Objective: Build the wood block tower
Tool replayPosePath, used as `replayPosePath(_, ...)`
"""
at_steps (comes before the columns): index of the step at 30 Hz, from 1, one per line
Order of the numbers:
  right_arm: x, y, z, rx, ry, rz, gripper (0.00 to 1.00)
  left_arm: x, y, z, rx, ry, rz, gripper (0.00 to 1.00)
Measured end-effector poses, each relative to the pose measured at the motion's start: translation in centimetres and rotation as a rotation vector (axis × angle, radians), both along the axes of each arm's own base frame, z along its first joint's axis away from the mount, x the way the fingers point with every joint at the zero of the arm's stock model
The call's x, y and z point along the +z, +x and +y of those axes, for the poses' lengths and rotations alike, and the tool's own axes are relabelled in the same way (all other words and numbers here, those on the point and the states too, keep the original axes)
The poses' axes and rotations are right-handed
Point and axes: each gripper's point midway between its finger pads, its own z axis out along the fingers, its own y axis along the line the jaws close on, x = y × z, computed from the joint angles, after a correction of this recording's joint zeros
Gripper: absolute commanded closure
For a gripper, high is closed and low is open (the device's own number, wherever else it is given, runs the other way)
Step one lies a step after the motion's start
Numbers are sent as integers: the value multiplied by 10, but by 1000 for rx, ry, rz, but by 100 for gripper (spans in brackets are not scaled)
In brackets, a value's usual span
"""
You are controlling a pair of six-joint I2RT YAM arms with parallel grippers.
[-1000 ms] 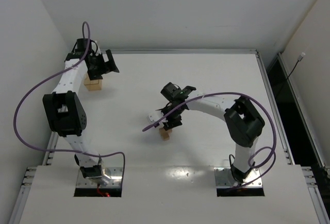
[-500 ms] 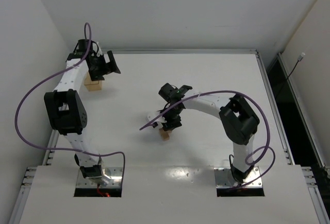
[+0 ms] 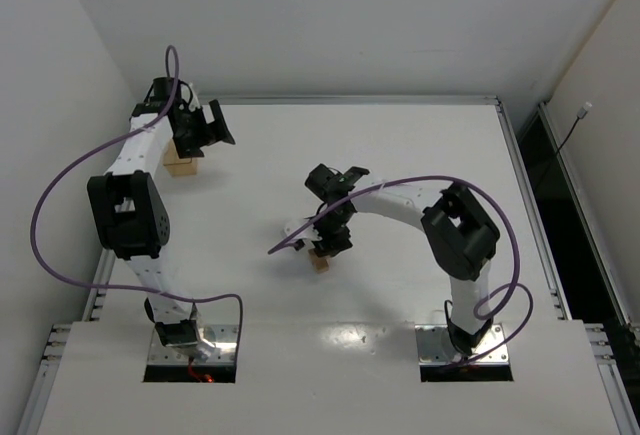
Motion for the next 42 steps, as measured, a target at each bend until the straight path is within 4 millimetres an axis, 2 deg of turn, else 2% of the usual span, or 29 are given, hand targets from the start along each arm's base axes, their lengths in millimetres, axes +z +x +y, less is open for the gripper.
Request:
replayPosePath(8, -1, -6, 3, -3, -10, 15, 49, -3, 0, 0, -1, -1, 6, 0)
replayPosePath(17, -17, -5, 3, -20, -45, 43, 49, -3, 0, -1, -3, -4, 7, 0)
replayPosePath(21, -16, -4, 4, -26, -42, 42, 66, -5, 0, -1, -5, -7, 11, 0)
replayPosePath(22, -15, -4, 4, -28, -42, 42, 72, -4, 0, -1, -5, -8, 10, 0)
replayPosePath(23, -15, -3, 4, -32, -44, 43, 84, -4, 0, -1, -5, -8, 10, 0)
replayPosePath(26, -14, -2, 4, -49, -49, 42, 95, -4, 0, -2, -6, -9, 10, 0)
replayPosePath(29, -13, 1, 4, -64, -55, 33, 100, -4, 0, -2, -6, -10, 10, 0)
replayPosePath(37, -13, 0, -1, -137, -75, 56, 100, -4, 0, -2, -6, -10, 10, 0)
replayPosePath(39, -6, -3, -3, -184, -81, 88, 100, -5, 0, -1, 0, -11, 11, 0)
replayPosePath(42, 20, 3, 0, -296, -42, 118, 100, -12, -2, 4, 40, 9, 22, 0)
